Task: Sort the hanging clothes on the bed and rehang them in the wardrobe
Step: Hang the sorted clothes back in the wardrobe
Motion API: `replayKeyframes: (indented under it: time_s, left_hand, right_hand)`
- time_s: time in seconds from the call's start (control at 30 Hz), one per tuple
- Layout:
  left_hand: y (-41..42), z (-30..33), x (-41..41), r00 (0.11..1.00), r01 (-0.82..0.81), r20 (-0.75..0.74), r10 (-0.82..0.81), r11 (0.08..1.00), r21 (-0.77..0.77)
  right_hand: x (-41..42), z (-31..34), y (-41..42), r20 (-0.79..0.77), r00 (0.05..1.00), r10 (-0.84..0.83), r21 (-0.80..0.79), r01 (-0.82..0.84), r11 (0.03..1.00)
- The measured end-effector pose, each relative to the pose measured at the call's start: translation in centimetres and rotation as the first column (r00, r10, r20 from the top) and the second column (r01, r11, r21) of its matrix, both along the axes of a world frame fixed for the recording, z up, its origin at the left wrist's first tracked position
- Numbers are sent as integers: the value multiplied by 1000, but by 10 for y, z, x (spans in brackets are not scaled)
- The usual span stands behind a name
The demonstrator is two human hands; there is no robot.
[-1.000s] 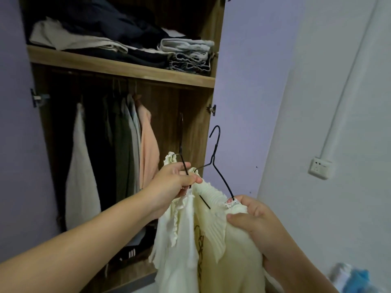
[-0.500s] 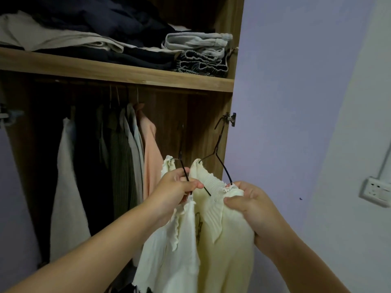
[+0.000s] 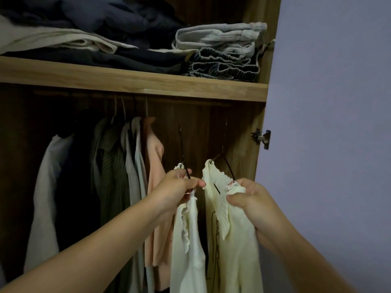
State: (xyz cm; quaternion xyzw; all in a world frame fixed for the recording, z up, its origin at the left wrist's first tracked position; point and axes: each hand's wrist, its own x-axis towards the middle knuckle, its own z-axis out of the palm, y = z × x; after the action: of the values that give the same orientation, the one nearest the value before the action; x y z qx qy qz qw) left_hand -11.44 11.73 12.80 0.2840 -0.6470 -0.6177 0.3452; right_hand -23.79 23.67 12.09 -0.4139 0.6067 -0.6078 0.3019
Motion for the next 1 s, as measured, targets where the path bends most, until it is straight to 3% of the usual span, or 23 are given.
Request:
replayKeyframes:
  time_s: [0.4,0.6,1.0]
  left_hand:
    - [-123,36,-63,978,-206,-1,207,976,-73]
    - [-191,59,-71,982,-181,30,189,967,-177]
    - [-287,67,-83,961,-275,-28,276,939,-207]
  right_hand:
    - [-62,26,-149,-27,990,138,-20,-139,990]
    - [-72,34,-222,-11,992,125,-75,-125,989]
    - [-82,35,-317,-26,986,166,-157,-168,973]
